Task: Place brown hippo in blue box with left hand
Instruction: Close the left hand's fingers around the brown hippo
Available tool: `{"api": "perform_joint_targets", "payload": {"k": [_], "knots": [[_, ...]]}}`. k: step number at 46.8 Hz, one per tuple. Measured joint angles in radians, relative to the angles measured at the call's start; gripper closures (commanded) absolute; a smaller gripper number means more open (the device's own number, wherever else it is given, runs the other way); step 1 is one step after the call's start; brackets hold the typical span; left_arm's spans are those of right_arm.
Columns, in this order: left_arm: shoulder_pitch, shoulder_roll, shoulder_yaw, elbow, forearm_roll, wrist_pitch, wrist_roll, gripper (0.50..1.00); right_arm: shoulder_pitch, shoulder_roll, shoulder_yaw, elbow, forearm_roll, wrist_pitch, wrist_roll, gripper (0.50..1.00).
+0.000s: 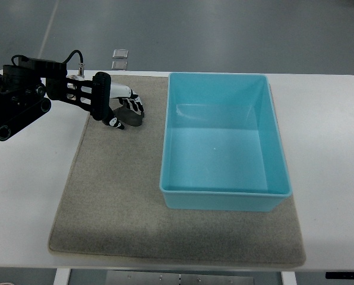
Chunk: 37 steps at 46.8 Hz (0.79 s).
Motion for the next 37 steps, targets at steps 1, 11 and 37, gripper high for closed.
{"api": "perform_joint_targets", "payload": {"k": [1, 11, 37], "knots": [[0.001, 0.0, 0.0, 0.0, 0.001, 0.002, 0.0, 0.735, 0.0, 0.0, 0.0, 0.0, 0.0, 0.0, 0.0, 0.564], [0.008, 0.0, 0.021, -0.003, 0.011, 0.049, 0.001, 0.735, 0.0, 0.0, 0.0, 0.0, 0.0, 0.0, 0.0, 0.564], [0.009, 0.001, 0.029, -0.005, 0.02, 0.098, 0.0, 0.793, 0.0, 0.0, 0.0, 0.0, 0.0, 0.0, 0.0, 0.564]]}}
